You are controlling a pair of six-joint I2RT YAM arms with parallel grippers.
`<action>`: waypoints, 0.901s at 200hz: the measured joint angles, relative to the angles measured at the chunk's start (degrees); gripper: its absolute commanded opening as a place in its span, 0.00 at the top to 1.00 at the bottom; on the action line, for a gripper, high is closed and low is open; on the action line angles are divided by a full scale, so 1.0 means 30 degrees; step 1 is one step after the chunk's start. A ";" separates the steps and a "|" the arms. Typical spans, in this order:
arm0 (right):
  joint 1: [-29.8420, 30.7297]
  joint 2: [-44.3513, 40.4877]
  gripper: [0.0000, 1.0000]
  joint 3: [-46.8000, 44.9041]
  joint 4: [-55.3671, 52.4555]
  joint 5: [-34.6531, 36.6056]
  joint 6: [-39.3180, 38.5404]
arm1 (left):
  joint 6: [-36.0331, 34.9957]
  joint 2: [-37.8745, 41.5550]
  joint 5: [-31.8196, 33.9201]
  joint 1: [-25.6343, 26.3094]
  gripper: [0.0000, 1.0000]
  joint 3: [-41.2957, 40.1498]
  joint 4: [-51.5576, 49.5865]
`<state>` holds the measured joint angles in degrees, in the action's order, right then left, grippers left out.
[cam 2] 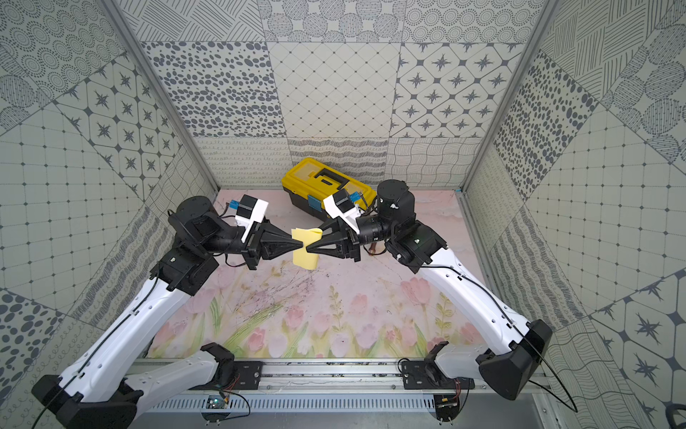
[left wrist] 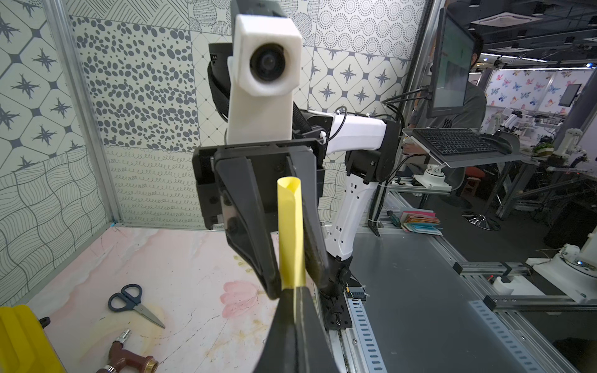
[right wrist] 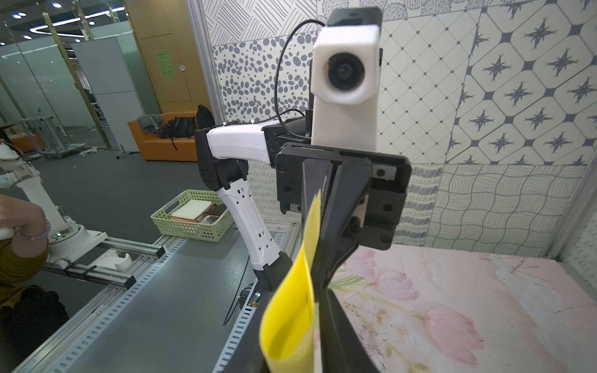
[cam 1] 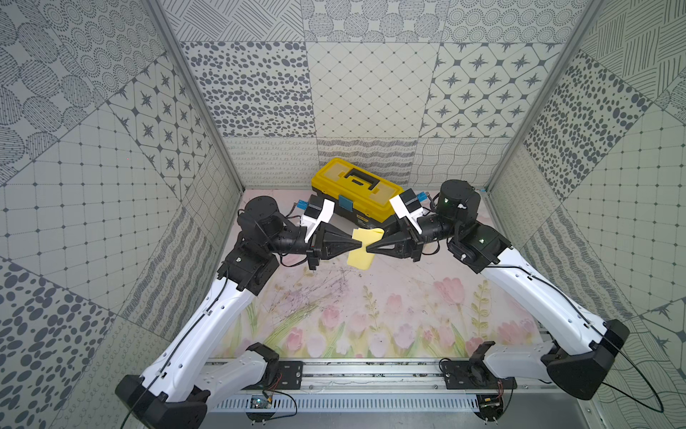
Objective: Fold the square paper along the opposite sides
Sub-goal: Fold the paper.
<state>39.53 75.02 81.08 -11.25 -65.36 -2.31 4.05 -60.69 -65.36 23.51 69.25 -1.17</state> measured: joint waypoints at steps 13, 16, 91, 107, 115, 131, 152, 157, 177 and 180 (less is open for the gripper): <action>0.0087 0.0124 0.82 0.0000 -0.0058 0.0160 -0.0029 | 0.0197 0.0131 0.0204 0.0000 0.99 -0.0138 0.0226; 0.0087 0.0124 0.82 0.0000 -0.0058 0.0189 -0.0029 | 0.0255 0.0153 0.0299 0.0000 0.98 -0.0160 0.0277; 0.0087 0.0073 0.86 -0.0073 -0.0124 0.1377 -0.0532 | 0.0816 0.0576 0.0787 0.0000 0.60 -0.0510 0.1071; 0.0087 -0.0022 0.84 -0.0117 -0.0248 0.1552 -0.0685 | 0.0648 0.0729 0.0867 0.0000 0.44 -0.0510 0.1064; 0.0080 -0.0087 0.82 -0.0131 -0.0321 0.1690 -0.0758 | 0.0517 0.0831 0.0918 0.0000 0.37 -0.0510 0.1056; 0.0015 -0.0262 0.80 -0.0138 -0.0423 0.1821 -0.0823 | 0.0408 0.1020 0.0918 0.0007 0.28 -0.0517 0.0998; -0.0029 -0.0444 0.79 -0.0138 -0.0481 0.1800 -0.0823 | 0.0087 0.1107 0.0903 0.0007 0.23 -0.0517 0.0852; -0.0029 -0.0474 0.79 -0.0131 -0.0481 0.1792 -0.0816 | 0.0029 0.1071 0.0925 0.0007 0.22 -0.0517 0.0787; -0.0044 -0.0503 0.77 -0.0109 -0.0488 0.1705 -0.0809 | -0.0211 0.0758 0.0940 0.0007 0.20 -0.0517 0.0641; -0.0044 -0.0503 0.76 -0.0102 -0.0495 0.1683 -0.0809 | -0.0233 0.0678 0.0954 0.0007 0.20 -0.0517 0.0627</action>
<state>39.40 73.52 80.77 -12.73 -60.31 -4.73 3.36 -58.65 -62.50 23.53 67.70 0.71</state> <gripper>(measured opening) 0.226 0.791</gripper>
